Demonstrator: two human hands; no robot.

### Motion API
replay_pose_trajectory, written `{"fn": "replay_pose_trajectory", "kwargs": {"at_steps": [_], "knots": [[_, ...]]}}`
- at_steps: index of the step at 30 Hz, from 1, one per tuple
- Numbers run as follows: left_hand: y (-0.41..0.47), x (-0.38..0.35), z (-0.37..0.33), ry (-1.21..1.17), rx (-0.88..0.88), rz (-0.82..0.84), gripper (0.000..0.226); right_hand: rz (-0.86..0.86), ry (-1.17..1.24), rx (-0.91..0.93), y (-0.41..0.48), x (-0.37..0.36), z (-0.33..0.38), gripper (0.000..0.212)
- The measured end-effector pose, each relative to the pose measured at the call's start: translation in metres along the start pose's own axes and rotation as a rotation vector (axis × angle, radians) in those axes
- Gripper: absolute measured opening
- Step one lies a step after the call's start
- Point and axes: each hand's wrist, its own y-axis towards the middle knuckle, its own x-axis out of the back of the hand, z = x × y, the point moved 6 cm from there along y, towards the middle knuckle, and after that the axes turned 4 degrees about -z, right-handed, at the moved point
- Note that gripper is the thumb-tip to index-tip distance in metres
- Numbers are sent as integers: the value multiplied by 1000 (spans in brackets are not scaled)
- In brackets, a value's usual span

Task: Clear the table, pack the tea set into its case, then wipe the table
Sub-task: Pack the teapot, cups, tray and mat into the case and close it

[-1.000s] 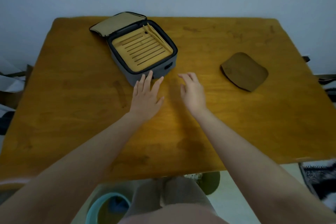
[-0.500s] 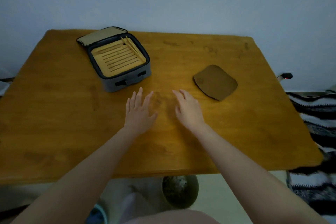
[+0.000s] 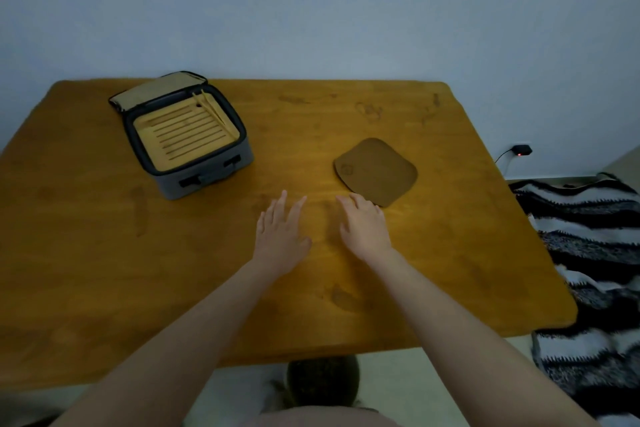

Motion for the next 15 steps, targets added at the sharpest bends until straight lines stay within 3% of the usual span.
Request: {"fn": "replay_pose_trajectory", "kwargs": {"at_steps": [7,15], "knots": [[41,-38,-42,-126,78,172,62,77,28,-44,28,-5,-71,51],[113,-76,-93,-165,201,119,54,148,36,-40,91,-19,-167,52]]}}
